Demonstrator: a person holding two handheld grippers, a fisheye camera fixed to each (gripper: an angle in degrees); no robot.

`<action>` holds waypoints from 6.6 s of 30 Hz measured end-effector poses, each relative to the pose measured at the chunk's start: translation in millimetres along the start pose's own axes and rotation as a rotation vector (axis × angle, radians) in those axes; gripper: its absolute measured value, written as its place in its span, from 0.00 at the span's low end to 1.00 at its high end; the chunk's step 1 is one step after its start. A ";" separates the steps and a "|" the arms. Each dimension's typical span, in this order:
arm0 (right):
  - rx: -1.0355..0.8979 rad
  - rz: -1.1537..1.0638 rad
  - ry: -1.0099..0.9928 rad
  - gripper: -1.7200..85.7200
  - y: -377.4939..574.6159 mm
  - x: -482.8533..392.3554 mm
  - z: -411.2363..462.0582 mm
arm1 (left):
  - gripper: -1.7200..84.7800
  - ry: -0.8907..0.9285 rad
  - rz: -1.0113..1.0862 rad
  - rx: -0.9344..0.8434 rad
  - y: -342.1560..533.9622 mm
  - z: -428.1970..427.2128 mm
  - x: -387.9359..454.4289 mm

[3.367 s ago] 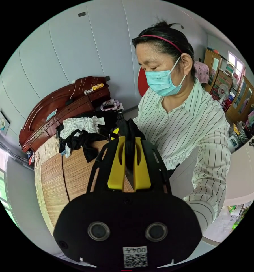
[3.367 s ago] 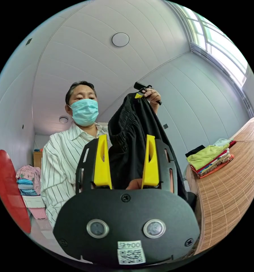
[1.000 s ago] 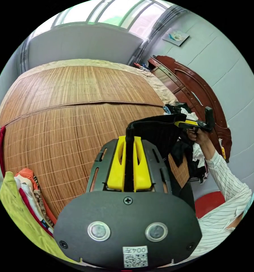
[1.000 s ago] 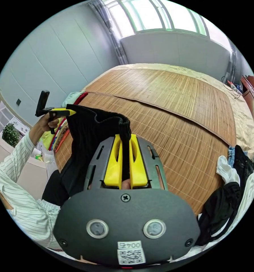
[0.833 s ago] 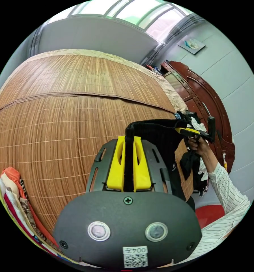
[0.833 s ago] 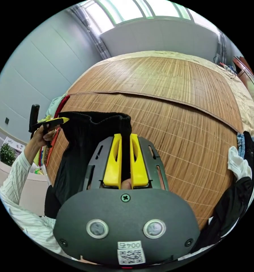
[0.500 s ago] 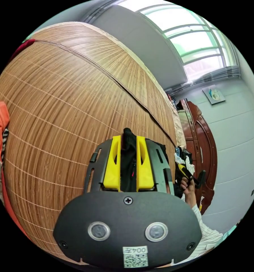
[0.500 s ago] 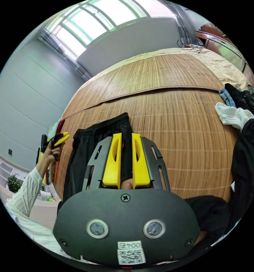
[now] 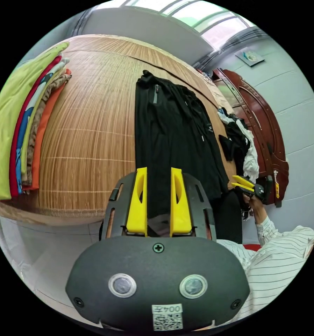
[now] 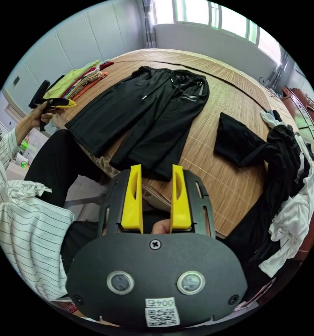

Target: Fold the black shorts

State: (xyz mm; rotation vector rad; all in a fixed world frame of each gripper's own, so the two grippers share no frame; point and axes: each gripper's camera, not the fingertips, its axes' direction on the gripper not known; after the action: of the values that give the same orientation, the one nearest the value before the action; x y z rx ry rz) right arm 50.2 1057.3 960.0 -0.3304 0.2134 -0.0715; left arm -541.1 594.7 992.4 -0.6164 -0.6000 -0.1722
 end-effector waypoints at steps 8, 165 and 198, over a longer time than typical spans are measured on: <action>-0.041 -0.002 0.177 0.05 -9.5 -38.8 37.2 | 0.18 -0.215 0.022 -0.069 46.8 -1.3 123.8; 0.210 0.701 -0.217 0.13 228.3 228.9 75.9 | 0.12 0.423 0.453 -0.092 -275.2 -232.2 609.7; 0.102 0.853 -0.327 0.05 267.8 343.5 86.9 | 0.06 0.121 0.462 -0.161 -235.0 -178.2 728.9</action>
State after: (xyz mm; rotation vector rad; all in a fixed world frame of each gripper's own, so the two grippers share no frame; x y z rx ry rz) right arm 413.5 1301.4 884.8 -0.1249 0.0129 0.8069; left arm 63.4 316.2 1411.2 -0.8780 -0.3166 0.1770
